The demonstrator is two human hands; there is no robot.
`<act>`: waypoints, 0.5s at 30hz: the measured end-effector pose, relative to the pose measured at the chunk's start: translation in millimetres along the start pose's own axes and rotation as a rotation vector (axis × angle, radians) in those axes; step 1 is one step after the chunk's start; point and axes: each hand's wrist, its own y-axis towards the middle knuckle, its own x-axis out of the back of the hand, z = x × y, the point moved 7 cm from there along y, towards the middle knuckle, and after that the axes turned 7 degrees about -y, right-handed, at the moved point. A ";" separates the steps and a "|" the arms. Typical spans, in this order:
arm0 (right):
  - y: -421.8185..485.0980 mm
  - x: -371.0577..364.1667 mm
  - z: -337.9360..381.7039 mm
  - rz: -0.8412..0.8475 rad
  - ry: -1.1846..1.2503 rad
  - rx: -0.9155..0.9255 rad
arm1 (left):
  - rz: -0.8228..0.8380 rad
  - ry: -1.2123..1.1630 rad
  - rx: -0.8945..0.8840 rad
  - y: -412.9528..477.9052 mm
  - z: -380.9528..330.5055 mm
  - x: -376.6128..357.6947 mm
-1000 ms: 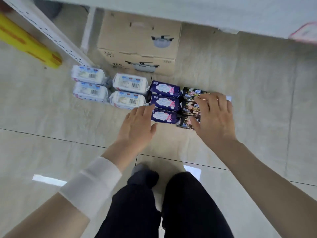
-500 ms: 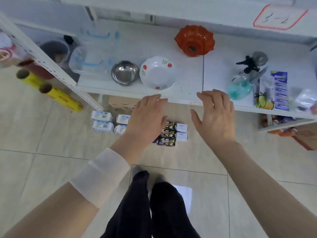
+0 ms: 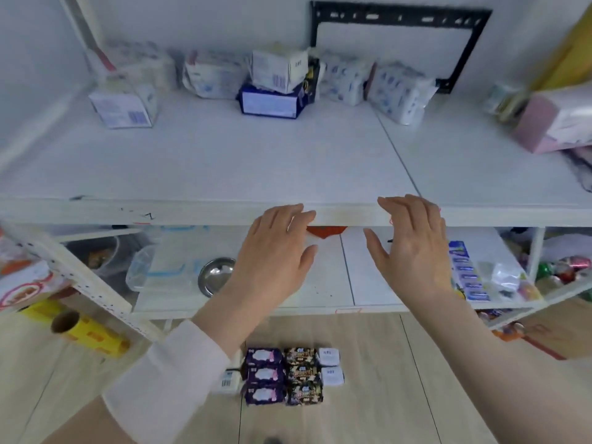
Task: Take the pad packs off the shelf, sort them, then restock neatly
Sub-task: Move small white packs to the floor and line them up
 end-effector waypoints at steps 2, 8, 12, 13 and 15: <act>14.9 -1.9 -4.1 0.004 -0.004 -0.007 | -0.019 -0.003 0.007 15.3 5.0 5.5; 59.3 -14.9 -19.6 0.030 0.057 -0.059 | 0.006 -0.029 0.060 62.1 20.0 8.4; 94.3 -34.9 -30.0 0.138 0.267 -0.167 | -0.013 -0.088 0.162 94.5 36.5 16.1; 104.4 -42.1 -34.0 0.193 0.351 -0.233 | -0.023 -0.095 0.189 101.8 41.1 19.1; 124.1 -59.2 -42.5 0.295 0.515 -0.372 | -0.039 -0.092 0.245 115.4 51.9 22.8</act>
